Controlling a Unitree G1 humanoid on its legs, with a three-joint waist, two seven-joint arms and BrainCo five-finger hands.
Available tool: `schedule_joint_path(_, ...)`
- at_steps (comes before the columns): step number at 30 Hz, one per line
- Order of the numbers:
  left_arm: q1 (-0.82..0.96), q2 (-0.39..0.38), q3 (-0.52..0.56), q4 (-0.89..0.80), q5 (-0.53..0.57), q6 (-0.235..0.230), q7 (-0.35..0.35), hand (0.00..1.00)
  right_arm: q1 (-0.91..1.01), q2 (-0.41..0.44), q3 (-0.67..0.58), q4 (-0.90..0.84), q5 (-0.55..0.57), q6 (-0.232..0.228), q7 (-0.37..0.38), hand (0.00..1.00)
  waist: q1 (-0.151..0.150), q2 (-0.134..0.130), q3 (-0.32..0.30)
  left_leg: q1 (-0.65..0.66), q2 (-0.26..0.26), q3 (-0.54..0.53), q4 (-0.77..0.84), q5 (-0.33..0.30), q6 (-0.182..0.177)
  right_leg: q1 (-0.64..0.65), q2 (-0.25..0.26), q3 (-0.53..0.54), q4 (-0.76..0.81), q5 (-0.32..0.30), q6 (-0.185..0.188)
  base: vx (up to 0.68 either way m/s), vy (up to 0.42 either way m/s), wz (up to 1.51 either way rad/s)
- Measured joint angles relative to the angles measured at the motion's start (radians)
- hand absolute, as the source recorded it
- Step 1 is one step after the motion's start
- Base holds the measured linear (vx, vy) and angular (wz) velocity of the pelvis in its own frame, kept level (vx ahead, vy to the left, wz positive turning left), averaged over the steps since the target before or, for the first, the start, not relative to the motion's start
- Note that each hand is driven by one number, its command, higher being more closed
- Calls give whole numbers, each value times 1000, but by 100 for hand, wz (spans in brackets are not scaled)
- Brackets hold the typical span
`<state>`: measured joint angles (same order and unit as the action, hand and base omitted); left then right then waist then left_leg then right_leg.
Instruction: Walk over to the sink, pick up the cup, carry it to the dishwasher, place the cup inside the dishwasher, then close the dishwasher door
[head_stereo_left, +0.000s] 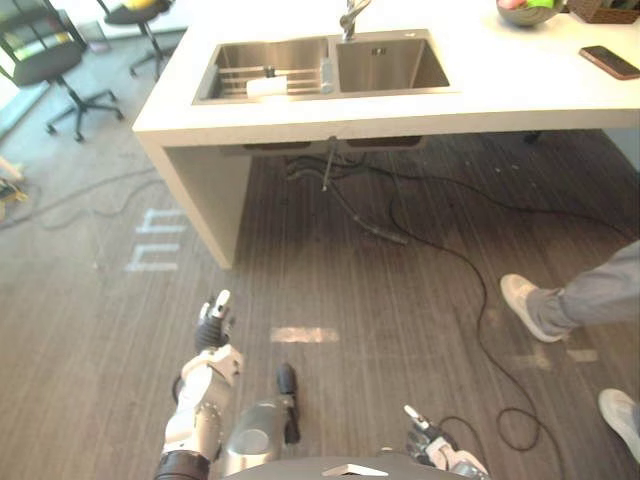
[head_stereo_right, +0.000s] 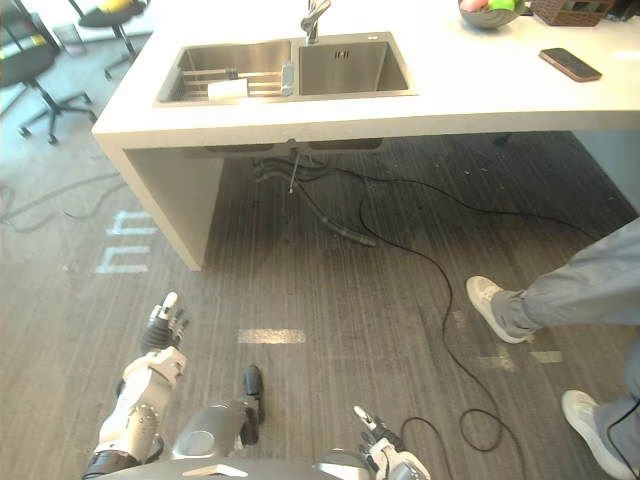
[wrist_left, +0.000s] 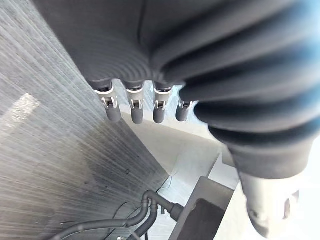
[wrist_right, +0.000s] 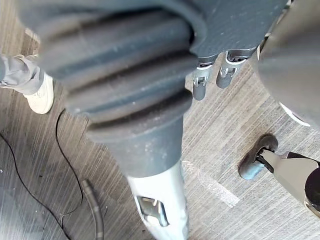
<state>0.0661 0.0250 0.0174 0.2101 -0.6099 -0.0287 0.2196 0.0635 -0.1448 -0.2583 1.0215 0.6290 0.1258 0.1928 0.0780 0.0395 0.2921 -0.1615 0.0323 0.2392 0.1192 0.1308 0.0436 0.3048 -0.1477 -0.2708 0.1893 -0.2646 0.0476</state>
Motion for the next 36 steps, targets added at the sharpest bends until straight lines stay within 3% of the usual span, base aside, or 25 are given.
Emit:
schedule_joint_path(2, 3, 3, 3, -66, 52, -16, 33, 0, 0, 6, -41, 60, -7, 7, -7, 0, 17, -36, -11, -11, -34, 8, 66, -80, 9, -8, -45, 38, 46, 17, 15, 316, 126, -2)
schedule_joint_path(4, 7, 0, 3, -129, 97, -23, 49, 0, 20, 11, -77, 87, -7, -5, -17, 0, 19, -43, -42, -12, -66, 7, 78, -118, 28, -65, -85, 55, 177, 28, 37, 309, 144, 13)
schedule_joint_path(5, 7, -2, 5, -174, 112, -27, 56, 0, 28, 8, -98, 88, -8, -24, -21, 0, 18, -42, -62, -9, -80, 8, 72, -135, 39, -139, -113, 88, 331, 54, 128, 310, 160, 20)
schedule_joint_path(6, 5, 2, 9, -197, 122, -31, 57, 0, 27, 10, -108, 82, -8, -34, -22, 0, 14, -44, -62, -4, -87, 6, 74, -144, 48, -189, -122, 114, 450, 79, 194, 293, 131, 24)
schedule_joint_path(7, -4, 8, 20, -224, 146, -34, 59, 0, 27, 16, -111, 66, -15, -44, -26, 0, 7, -59, -63, 22, -105, -5, 75, -164, 50, -279, -129, 156, 689, 138, 250, 289, 79, 27)
schedule_joint_path(8, -1, 15, 26, -246, 159, -34, 70, 0, 27, 26, -119, 57, -30, -58, -30, 0, 7, -66, -64, 66, -122, -18, 72, -184, 51, -329, -135, 145, 854, 148, 245, 280, 55, 19)
schedule_joint_path(9, 4, 14, 28, -252, 169, -36, 82, 0, 27, 27, -133, 57, -30, -63, -31, 0, 7, -67, -63, 92, -127, -21, 68, -194, 52, -351, -142, 123, 912, 141, 230, 291, 30, 11)
schedule_joint_path(10, 14, 12, 34, -267, 181, -42, 99, 0, 28, 26, -160, 57, -30, -67, -32, 0, 5, -59, -60, 139, -131, -34, 62, -212, 50, -394, -168, 52, 974, 96, 138, 314, -12, 15)
schedule_joint_path(11, 18, 12, 42, -276, 181, -62, 107, 0, 29, 14, -172, 56, -35, -68, -28, 0, -1, -45, -56, 175, -128, -58, 46, -219, 46, -448, -186, -20, 950, 37, 47, 259, -20, 25)
schedule_joint_path(12, 16, 11, 46, -280, 181, -77, 108, 0, 30, 10, -171, 56, -47, -67, -27, 0, -2, -37, -55, 187, -124, -80, 38, -221, 44, -475, -186, -46, 901, 9, 18, 254, -94, 52)
schedule_joint_path(13, 7, 11, 52, -282, 182, -109, 107, 0, 41, 10, -155, 58, -64, -59, -27, 0, -13, -20, -52, 199, -103, -115, 37, -228, 31, -520, -162, -67, 712, -19, 5, 193, -136, 85)
schedule_joint_path(14, 2, 19, 68, -287, 183, -137, 103, 0, 54, 21, -138, 63, -76, -42, -28, 0, -26, -14, -50, 197, -84, -148, 57, -244, 10, -525, -119, -45, 460, 17, 26, 237, -184, 98)
schedule_joint_path(15, 2, 27, 80, -294, 183, -148, 102, 0, 65, 34, -138, 66, -75, -36, -28, 0, -31, -21, -52, 196, -86, -165, 77, -257, -1, -525, -112, -32, 354, 70, 17, 189, -169, 91)
schedule_joint_path(16, 2, 47, 102, -306, 182, -160, 102, 0, 84, 51, -128, 82, -76, -25, -27, 0, -30, -41, -47, 204, -96, -192, 112, -287, -20, -525, -121, -10, 263, 201, 0, 252, -259, 69)
schedule_joint_path(17, 3, 68, 122, -320, 182, -177, 103, 0, 92, 66, -121, 101, -75, -13, -24, 0, -28, -82, -50, 218, -109, -215, 147, -315, -27, -519, -130, 0, 233, 318, 9, 350, -354, 58)
schedule_joint_path(18, 16, 65, 144, -332, 180, -196, 106, 0, 99, 66, -112, 125, -75, -11, -19, 0, -19, -57, -64, 221, -81, -232, 181, -354, -49, -483, -112, -15, 238, 253, 1, 386, -415, 36)
schedule_joint_path(21, 32, 61, 141, -437, 182, -236, 105, 0, 101, 31, -113, 130, -87, -13, 25, 0, -15, -3, -92, 208, -10, -268, 137, -367, -87, -467, -26, -54, 151, 214, -22, 248, -281, 13)
schedule_joint_path(25, -9, 63, 139, -454, 214, -239, 125, 0, 105, 29, -140, 129, -87, 15, 68, 0, -21, 17, -115, 222, 55, -281, 98, -363, -102, -454, 39, -83, 126, 171, -52, 197, -164, 5)
schedule_joint_path(26, -12, 63, 137, -453, 221, -238, 127, 0, 105, 27, -139, 129, -87, 33, 75, 0, -22, 16, -115, 211, 69, -265, 135, -342, -126, -441, 51, -87, 108, 164, -56, 161, -84, -1)
schedule_joint_path(28, -18, 63, 135, -442, 222, -227, 126, 0, 111, 20, -137, 133, -83, 69, 91, 0, -25, 4, -110, 144, 78, -228, 288, -319, -124, -381, 51, -99, 42, 175, -62, 200, -85, 18)
schedule_joint_path(29, -20, 63, 138, -430, 222, -220, 125, 0, 119, 19, -136, 135, -70, 91, 92, 0, -21, -1, -106, 123, 84, -174, 345, -350, -120, -324, 49, -103, 0, 180, -65, 209, -63, 21)
schedule_joint_path(31, -18, 64, 136, -436, 222, -218, 117, 0, 124, 8, -113, 133, -48, 118, 102, 0, -15, -14, -97, 87, 83, -121, 315, -370, -111, -262, 35, -104, -39, 179, -64, 186, 3, 7)
schedule_joint_path(33, -10, 62, 133, -467, 222, -209, 104, 0, 123, 2, -90, 118, -44, 135, 105, 0, -2, -14, -94, 27, 83, -77, 243, -330, -116, -231, 3, -102, -43, 167, -46, 201, 115, -10)
schedule_joint_path(36, 33, 62, 132, -577, 219, -178, 90, 0, 148, -26, -59, 83, -42, 144, 102, 0, 15, -13, -94, -50, 113, 27, 181, -171, -125, -194, -68, -92, -23, 153, 25, 269, 240, -26)
